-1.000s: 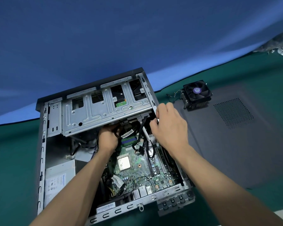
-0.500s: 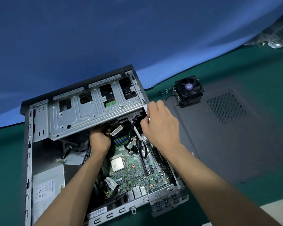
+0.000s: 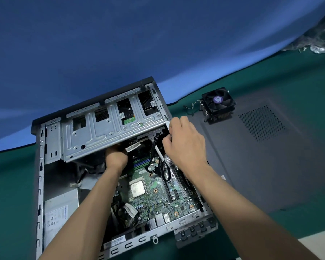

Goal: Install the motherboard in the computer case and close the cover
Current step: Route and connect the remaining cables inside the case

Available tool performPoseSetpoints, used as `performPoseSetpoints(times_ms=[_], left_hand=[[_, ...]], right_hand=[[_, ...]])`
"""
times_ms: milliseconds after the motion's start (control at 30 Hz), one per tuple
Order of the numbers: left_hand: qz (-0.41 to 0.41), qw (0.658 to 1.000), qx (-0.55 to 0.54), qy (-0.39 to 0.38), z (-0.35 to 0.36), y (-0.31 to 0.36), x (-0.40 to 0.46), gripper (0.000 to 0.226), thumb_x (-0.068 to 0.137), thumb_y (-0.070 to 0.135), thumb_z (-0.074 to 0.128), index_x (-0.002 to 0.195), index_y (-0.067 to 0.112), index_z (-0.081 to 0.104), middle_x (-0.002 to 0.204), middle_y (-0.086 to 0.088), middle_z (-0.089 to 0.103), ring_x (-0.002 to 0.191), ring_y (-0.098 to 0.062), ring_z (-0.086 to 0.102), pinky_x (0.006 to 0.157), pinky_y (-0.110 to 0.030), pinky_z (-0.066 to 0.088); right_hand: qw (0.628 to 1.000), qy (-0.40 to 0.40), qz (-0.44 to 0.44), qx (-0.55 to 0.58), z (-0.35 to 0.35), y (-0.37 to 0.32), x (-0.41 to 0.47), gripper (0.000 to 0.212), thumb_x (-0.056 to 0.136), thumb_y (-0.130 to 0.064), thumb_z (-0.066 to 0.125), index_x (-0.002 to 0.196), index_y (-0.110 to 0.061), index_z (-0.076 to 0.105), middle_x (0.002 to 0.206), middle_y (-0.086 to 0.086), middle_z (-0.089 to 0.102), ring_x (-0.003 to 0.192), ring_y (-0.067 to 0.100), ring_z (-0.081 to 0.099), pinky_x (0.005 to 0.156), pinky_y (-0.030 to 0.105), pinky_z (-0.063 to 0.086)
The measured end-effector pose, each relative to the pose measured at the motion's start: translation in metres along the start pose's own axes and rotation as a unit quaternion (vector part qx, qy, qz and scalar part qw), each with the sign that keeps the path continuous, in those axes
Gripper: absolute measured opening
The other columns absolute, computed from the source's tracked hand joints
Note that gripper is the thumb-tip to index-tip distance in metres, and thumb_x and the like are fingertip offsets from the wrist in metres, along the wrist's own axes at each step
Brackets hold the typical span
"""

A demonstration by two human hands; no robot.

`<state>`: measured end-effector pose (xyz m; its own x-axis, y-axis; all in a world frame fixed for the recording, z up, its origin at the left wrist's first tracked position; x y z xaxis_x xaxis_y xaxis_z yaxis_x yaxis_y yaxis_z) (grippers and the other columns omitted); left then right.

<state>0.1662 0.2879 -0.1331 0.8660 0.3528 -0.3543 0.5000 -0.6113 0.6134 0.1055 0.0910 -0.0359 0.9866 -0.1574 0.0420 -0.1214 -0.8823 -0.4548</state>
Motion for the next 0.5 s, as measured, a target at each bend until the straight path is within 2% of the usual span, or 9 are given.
performPoseSetpoints(times_ms=[100,133,200,267,333,367,433,500], left_hand=[[-0.016,1.0,0.001,-0.023,-0.003,-0.008,-0.003,0.019,0.093,0.0,0.047,0.105,0.0,0.062,0.099,-0.024,0.063,0.088,-0.035,0.061,0.072,-0.035,0.048],[-0.027,0.999,-0.005,-0.022,-0.004,-0.011,-0.003,0.023,0.093,-0.002,0.046,0.108,-0.002,0.062,0.101,-0.025,0.064,0.088,-0.037,0.061,0.066,-0.034,0.045],[-0.066,0.997,-0.04,-0.024,-0.002,-0.015,-0.005,0.029,0.092,-0.006,0.043,0.116,-0.011,0.059,0.112,-0.028,0.062,0.098,-0.041,0.06,0.058,-0.025,0.04],[-0.068,0.997,-0.046,0.005,-0.004,-0.012,-0.007,0.031,0.093,-0.003,0.043,0.121,-0.01,0.056,0.115,-0.026,0.061,0.104,-0.039,0.059,0.057,-0.019,0.038],[-0.057,0.996,-0.072,0.006,-0.005,-0.008,-0.003,0.03,0.096,0.002,0.043,0.121,-0.007,0.057,0.108,-0.019,0.063,0.094,-0.03,0.061,0.054,-0.015,0.035],[-0.048,0.995,-0.086,0.016,-0.006,-0.007,-0.003,0.03,0.096,0.003,0.042,0.121,-0.007,0.057,0.113,-0.02,0.062,0.085,-0.024,0.059,0.051,-0.011,0.034],[-0.062,0.994,-0.09,0.021,-0.005,-0.005,-0.002,0.035,0.095,-0.001,0.041,0.128,-0.005,0.052,0.125,-0.023,0.058,0.064,-0.007,0.044,0.046,-0.004,0.035],[-0.038,0.998,-0.036,0.021,-0.003,-0.008,-0.002,0.038,0.093,-0.003,0.041,0.13,-0.005,0.049,0.12,-0.018,0.06,0.059,0.001,0.033,0.044,-0.003,0.035]], right_hand=[[1.0,0.002,0.002,0.004,0.0,0.0,0.0,0.012,0.088,-0.019,0.046,0.091,-0.018,0.035,0.092,-0.002,0.035,0.078,0.016,0.036,0.056,0.028,0.026],[1.0,0.001,0.002,0.004,0.0,0.001,0.0,0.012,0.088,-0.019,0.046,0.091,-0.018,0.034,0.092,-0.002,0.035,0.079,0.016,0.036,0.056,0.027,0.026],[1.0,-0.001,0.002,0.003,-0.001,0.001,0.0,0.012,0.088,-0.019,0.045,0.091,-0.018,0.034,0.092,-0.002,0.035,0.079,0.016,0.037,0.057,0.027,0.027],[1.0,-0.003,0.001,0.005,-0.001,0.001,-0.001,0.012,0.089,-0.02,0.045,0.09,-0.018,0.034,0.092,-0.002,0.035,0.079,0.017,0.037,0.057,0.027,0.028],[1.0,-0.004,-0.001,0.005,-0.001,0.0,-0.001,0.011,0.089,-0.02,0.045,0.091,-0.017,0.035,0.092,-0.002,0.035,0.079,0.017,0.037,0.057,0.027,0.027],[1.0,-0.006,0.0,0.005,-0.001,0.0,0.0,0.01,0.089,-0.02,0.045,0.093,-0.017,0.037,0.093,-0.002,0.034,0.079,0.016,0.037,0.057,0.028,0.028],[1.0,-0.008,0.002,0.003,-0.001,0.001,0.001,0.009,0.089,-0.02,0.045,0.094,-0.016,0.039,0.093,-0.002,0.034,0.08,0.016,0.036,0.058,0.028,0.028],[1.0,-0.01,0.001,0.003,-0.001,0.001,0.001,0.01,0.09,-0.02,0.045,0.093,-0.017,0.036,0.093,-0.002,0.033,0.08,0.016,0.035,0.058,0.028,0.028]])
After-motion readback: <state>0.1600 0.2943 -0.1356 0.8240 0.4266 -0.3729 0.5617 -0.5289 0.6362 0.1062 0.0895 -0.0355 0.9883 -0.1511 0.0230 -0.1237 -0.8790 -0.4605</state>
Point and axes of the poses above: each hand's wrist, its own x-axis towards the middle knuckle, its own z-axis out of the palm, y = z × x, the point moved 2 cm from there along x, towards the middle knuckle
